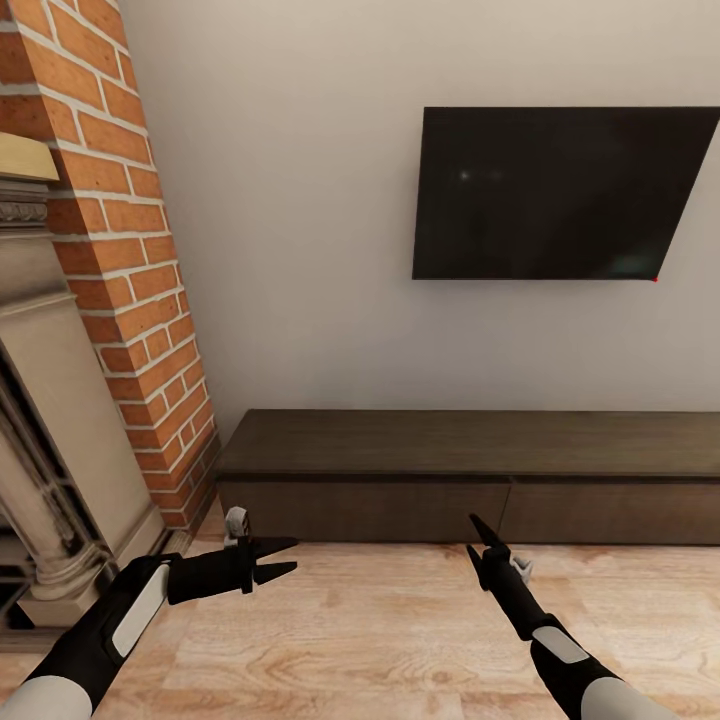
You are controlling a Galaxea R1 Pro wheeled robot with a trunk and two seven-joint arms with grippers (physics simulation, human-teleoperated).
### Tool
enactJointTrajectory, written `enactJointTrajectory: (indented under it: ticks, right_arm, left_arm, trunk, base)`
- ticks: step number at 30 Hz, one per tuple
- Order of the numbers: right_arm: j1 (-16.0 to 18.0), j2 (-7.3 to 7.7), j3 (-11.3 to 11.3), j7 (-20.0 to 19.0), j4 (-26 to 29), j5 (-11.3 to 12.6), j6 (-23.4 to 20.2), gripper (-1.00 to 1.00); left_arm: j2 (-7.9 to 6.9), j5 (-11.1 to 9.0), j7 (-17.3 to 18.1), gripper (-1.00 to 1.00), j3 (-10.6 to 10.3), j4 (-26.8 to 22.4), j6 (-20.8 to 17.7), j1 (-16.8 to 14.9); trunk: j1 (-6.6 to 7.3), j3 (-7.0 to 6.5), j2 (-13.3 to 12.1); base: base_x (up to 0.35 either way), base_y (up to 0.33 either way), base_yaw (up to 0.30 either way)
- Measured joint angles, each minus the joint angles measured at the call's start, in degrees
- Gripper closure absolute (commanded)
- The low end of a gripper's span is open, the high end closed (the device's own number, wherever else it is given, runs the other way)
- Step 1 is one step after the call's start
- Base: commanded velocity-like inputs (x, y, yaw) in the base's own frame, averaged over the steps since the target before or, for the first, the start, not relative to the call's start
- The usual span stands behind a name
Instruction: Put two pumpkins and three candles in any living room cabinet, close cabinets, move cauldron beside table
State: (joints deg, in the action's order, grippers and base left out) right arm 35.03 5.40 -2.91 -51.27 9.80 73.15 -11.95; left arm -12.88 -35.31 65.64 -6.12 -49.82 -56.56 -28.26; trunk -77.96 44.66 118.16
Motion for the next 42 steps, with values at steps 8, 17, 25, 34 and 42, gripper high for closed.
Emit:
enactJointTrajectory:
  ticks: [8, 17, 25, 34, 42]
  right_arm:
    - [0.0, 0.14, -0.1, 2.1, 0.1, 0.3, 0.1, -1.00]
    - [0.0, 0.79, 0.0, 1.8, 0.1, -0.2, 3.4, -1.00]
    - [0.0, 0.83, 0.0, 0.7, 0.0, 0.0, 4.7, -1.00]
    - [0.0, 0.89, -0.1, 0.7, 0.1, 0.4, 5.0, -1.00]
    - [0.0, 0.84, -0.2, 0.5, 0.0, 0.5, 5.5, -1.00]
  left_arm:
    - [-0.06, 0.1, 0.0, -1.00, 0.0, -0.4, 0.0, 0.0]
    - [0.00, 0.1, 0.0, -1.00, -0.1, -0.5, 0.0, 0.0]
    - [-0.13, 0.1, 0.7, -1.00, 0.1, -0.5, 0.0, 0.0]
    - [-0.25, 0.2, 5.0, -1.00, 0.1, -0.2, 0.1, 0.0]
    - [-0.25, 0.2, 5.3, -1.00, 0.1, 0.0, 0.1, 0.0]
  trunk:
    - [0.00, 0.00, 0.0]
    - [0.00, 0.00, 0.0]
    - [0.00, 0.00, 0.0]
    - [0.03, 0.00, 0.0]
    - [0.00, 0.00, 0.0]
  base:
    - [0.000, 0.000, 0.000]
    - [0.000, 0.000, 0.000]
    - [0.000, 0.000, 0.000]
    - [0.102, 0.000, 0.000]
    - [0.066, 0.000, 0.000]
